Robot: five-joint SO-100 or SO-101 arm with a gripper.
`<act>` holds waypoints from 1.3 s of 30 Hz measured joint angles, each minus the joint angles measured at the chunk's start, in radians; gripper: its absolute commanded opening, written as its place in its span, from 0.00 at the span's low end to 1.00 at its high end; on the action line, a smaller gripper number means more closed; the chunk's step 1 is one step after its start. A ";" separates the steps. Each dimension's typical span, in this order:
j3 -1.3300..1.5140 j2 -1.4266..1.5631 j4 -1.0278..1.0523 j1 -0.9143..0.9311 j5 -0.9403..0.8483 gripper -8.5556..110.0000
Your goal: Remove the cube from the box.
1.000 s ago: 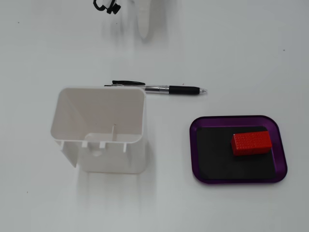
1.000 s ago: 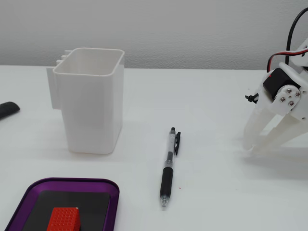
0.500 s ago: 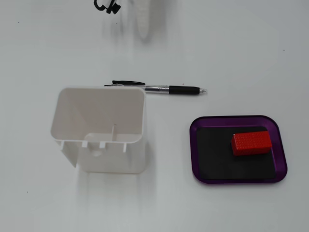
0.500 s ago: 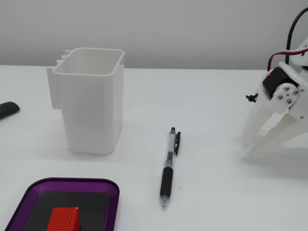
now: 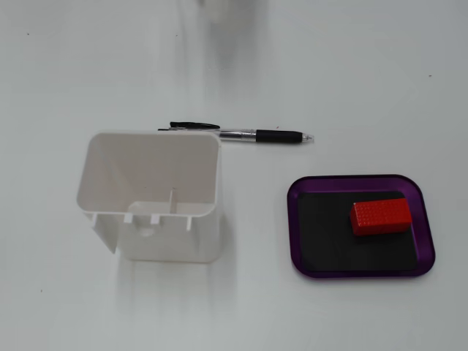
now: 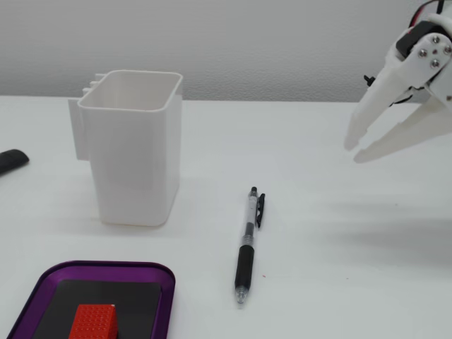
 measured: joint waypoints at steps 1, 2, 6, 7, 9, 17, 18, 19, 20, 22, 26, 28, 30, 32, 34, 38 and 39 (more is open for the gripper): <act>-0.071 -0.100 0.014 -0.006 0.003 0.07; -0.143 -0.190 0.034 -0.011 0.003 0.07; -0.462 -0.557 0.132 -0.112 0.008 0.07; -0.537 -0.658 0.150 -0.143 0.014 0.07; -0.693 -0.851 0.193 -0.199 0.035 0.08; -1.284 -1.454 0.333 -0.282 0.107 0.23; -1.353 -1.503 0.345 -0.287 0.107 0.24; -1.424 -1.549 0.357 -0.295 0.107 0.26; -1.493 -1.592 0.367 -0.298 0.109 0.26; -1.621 -1.661 0.377 -0.299 0.109 0.27; -1.835 -1.790 0.390 -0.287 0.169 0.27; -1.921 -1.861 0.390 -0.287 0.213 0.27; -2.000 -1.933 0.390 -0.308 0.256 0.27; -2.080 -2.000 0.390 -0.341 0.288 0.27; -2.158 -2.059 0.390 -0.379 0.311 0.27; -2.303 -2.148 0.390 -0.449 0.341 0.27; -2.333 -2.166 0.390 -0.466 0.344 0.27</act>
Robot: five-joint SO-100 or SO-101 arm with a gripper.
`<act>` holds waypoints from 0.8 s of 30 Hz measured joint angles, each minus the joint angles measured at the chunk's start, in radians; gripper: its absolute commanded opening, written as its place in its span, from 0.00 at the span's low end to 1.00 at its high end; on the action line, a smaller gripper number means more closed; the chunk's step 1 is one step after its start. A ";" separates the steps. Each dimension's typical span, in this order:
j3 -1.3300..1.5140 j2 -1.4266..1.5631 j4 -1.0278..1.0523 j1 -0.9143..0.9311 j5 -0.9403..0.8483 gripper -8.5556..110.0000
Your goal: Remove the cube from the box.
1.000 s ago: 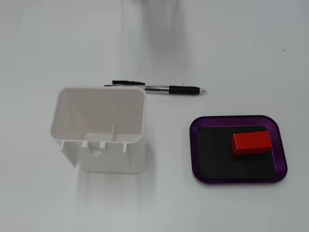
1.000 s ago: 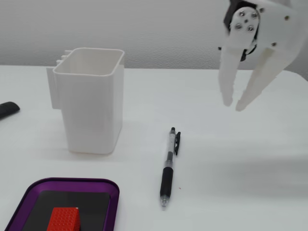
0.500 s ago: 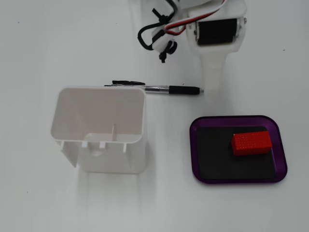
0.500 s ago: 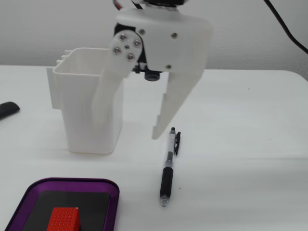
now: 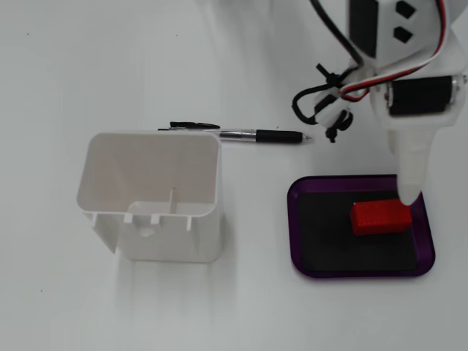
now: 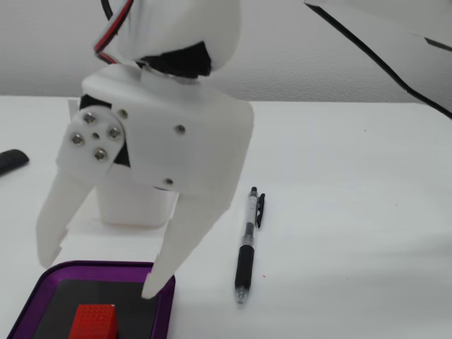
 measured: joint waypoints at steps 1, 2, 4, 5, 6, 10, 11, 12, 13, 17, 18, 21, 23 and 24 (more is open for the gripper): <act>-0.028 -0.020 0.000 -0.012 0.000 0.27; -0.051 -0.038 0.000 -0.026 0.002 0.27; -0.083 -0.077 0.000 -0.032 0.002 0.27; -0.094 -0.095 0.000 -0.032 0.002 0.27; -0.100 -0.112 -0.005 -0.032 0.002 0.27; -0.107 -0.179 -0.028 -0.015 0.002 0.27; -0.107 -0.195 -0.034 -0.014 0.002 0.27; -0.107 -0.207 -0.043 -0.011 0.002 0.27; -0.107 -0.216 -0.052 -0.003 0.000 0.27; -0.107 -0.224 -0.074 0.021 -0.002 0.27; -0.107 -0.224 -0.074 0.023 -0.002 0.27; -0.107 -0.224 -0.077 0.018 -0.002 0.27; -0.107 -0.229 -0.077 0.011 -0.002 0.27; -0.107 -0.229 -0.077 0.011 -0.002 0.27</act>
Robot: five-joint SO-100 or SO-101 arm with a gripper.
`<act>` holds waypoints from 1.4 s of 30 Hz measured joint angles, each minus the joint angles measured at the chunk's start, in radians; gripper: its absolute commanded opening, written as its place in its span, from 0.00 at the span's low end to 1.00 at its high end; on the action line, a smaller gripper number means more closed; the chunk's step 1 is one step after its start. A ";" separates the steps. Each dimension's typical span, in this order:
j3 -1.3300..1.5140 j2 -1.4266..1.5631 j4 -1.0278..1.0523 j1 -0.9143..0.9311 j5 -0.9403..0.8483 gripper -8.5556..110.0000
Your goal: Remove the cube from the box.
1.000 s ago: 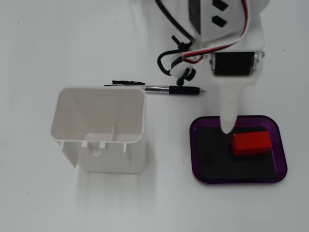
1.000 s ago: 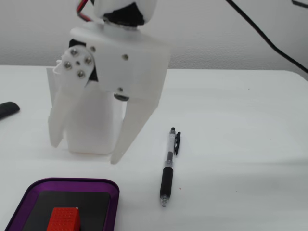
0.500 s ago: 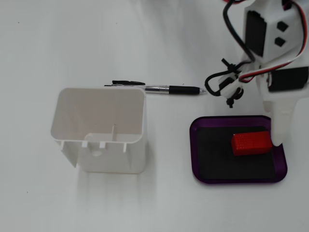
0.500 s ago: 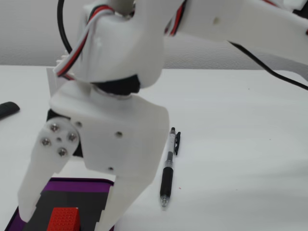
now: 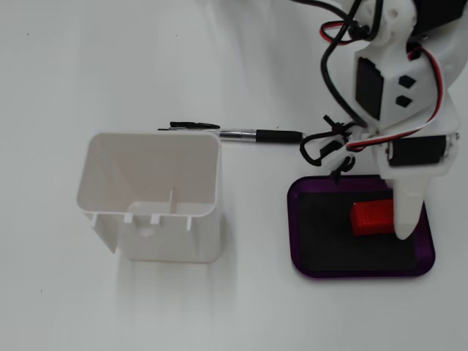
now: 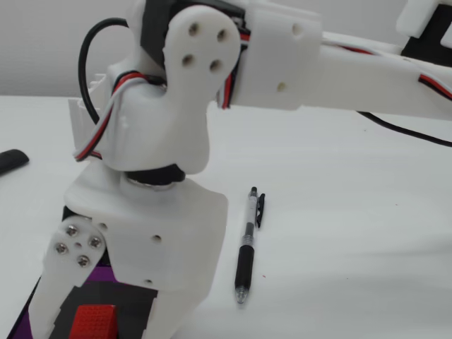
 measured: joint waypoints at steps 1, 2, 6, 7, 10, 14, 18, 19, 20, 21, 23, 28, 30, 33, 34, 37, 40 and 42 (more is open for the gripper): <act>0.000 -0.002 0.000 0.002 0.000 0.27; 0.000 -0.002 0.000 0.003 0.000 0.27; 0.000 -0.002 0.000 0.015 -0.031 0.27; 0.000 -0.002 0.000 0.017 -0.035 0.27; 0.000 -0.002 0.000 0.040 -0.046 0.27; 0.000 -0.002 -0.011 0.087 -0.046 0.26; 0.000 -0.002 -0.015 0.091 -0.044 0.21; 0.000 -0.002 -0.015 0.091 -0.048 0.19; 0.000 -0.002 -0.015 0.081 -0.051 0.18; 0.000 -0.002 -0.015 0.075 -0.052 0.18; 0.000 -0.002 -0.015 0.074 -0.054 0.17; 0.000 -0.002 -0.015 0.089 -0.052 0.17; 0.000 -0.002 -0.015 0.089 -0.054 0.17; 0.000 -0.002 -0.015 0.077 -0.054 0.17; 0.000 -0.002 -0.015 0.075 -0.054 0.17; 0.000 -0.002 -0.015 0.077 -0.054 0.17; 0.000 -0.017 -0.015 0.084 -0.054 0.17; -0.002 -0.046 -0.015 0.087 -0.049 0.17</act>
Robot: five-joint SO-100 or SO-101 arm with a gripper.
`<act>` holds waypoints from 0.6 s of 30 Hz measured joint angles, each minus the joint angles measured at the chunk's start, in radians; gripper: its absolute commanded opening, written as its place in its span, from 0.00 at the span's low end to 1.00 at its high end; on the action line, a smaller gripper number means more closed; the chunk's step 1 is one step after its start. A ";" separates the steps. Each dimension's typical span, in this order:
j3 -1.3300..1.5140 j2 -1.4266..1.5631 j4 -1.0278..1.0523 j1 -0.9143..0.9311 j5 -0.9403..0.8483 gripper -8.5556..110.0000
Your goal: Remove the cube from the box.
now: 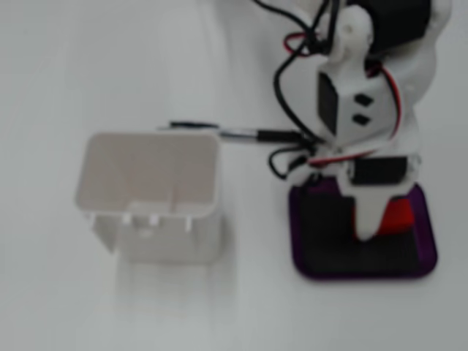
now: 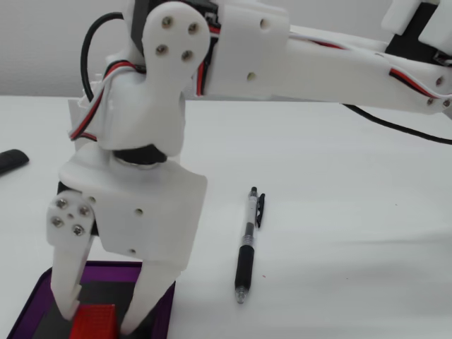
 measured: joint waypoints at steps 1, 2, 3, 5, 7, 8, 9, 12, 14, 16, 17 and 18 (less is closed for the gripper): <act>0.000 -0.012 -0.003 0.000 0.000 0.17; -0.005 -0.026 -0.006 0.000 0.003 0.17; -0.014 -0.037 -0.003 0.000 -0.006 0.17; -0.025 -0.051 0.000 0.000 -0.006 0.17; -0.031 -0.058 0.000 0.000 0.000 0.17; -0.031 -0.058 0.000 0.000 0.000 0.16; -0.031 -0.058 0.000 0.000 -0.006 0.15; -0.031 -0.060 0.000 0.000 -0.003 0.08; -0.031 -0.060 -0.002 0.000 -0.006 0.07; -0.032 -0.060 -0.002 -0.003 0.002 0.07; -0.040 -0.061 0.000 -0.003 0.002 0.07; -0.054 -0.061 0.000 -0.003 0.002 0.07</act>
